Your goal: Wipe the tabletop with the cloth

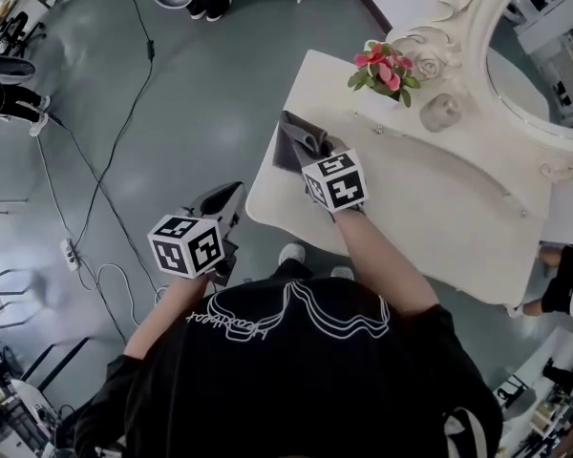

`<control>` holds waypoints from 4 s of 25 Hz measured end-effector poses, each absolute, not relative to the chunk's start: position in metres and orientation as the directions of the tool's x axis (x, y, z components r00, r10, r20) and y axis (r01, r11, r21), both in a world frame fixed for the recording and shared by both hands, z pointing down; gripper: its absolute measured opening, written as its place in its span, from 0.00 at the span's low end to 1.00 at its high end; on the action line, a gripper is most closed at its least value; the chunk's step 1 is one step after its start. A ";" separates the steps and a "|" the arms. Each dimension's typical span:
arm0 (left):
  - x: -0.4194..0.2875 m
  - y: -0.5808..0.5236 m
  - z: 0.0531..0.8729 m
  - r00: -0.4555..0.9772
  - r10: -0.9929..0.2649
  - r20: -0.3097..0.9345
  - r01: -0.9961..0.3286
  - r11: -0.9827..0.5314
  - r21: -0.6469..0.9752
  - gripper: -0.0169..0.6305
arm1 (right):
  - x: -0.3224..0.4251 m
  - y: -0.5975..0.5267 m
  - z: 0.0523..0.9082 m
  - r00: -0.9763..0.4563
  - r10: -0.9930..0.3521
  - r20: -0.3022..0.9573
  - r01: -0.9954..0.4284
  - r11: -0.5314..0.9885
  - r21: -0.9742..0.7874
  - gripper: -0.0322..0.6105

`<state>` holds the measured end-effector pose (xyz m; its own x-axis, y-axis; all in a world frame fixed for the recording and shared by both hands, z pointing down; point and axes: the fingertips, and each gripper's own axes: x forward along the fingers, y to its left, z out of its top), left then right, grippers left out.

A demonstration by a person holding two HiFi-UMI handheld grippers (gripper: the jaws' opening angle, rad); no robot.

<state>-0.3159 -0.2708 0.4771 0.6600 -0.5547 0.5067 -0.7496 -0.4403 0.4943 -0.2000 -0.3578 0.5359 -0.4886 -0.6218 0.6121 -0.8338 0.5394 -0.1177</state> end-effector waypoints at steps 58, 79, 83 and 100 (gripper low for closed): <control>-0.192 -0.229 0.478 0.716 -0.458 0.526 -0.696 -0.521 0.494 0.03 | -0.045 -0.300 0.563 -0.305 -0.630 0.714 -0.916 0.399 -0.039 0.14; -0.091 -0.192 0.472 0.729 -0.428 0.534 -0.679 -0.554 0.481 0.03 | 0.082 -0.251 0.563 -0.251 -0.649 0.718 -0.949 0.313 -0.048 0.14; -0.069 -0.186 0.470 0.735 -0.416 0.536 -0.670 -0.569 0.477 0.03 | 0.108 -0.242 0.563 -0.236 -0.653 0.720 -0.954 0.296 -0.045 0.14; 0.034 -0.159 0.461 0.774 -0.348 0.529 -0.607 -0.647 0.462 0.03 | 0.231 -0.183 0.562 -0.148 -0.667 0.730 -0.980 0.198 -0.018 0.14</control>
<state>0.0336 -0.1588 0.4608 0.7738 -0.3483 0.5291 -0.6070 -0.6467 0.4620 0.2305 -0.1833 0.5620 -0.1483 -0.6675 0.7297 -0.9800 0.1983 -0.0177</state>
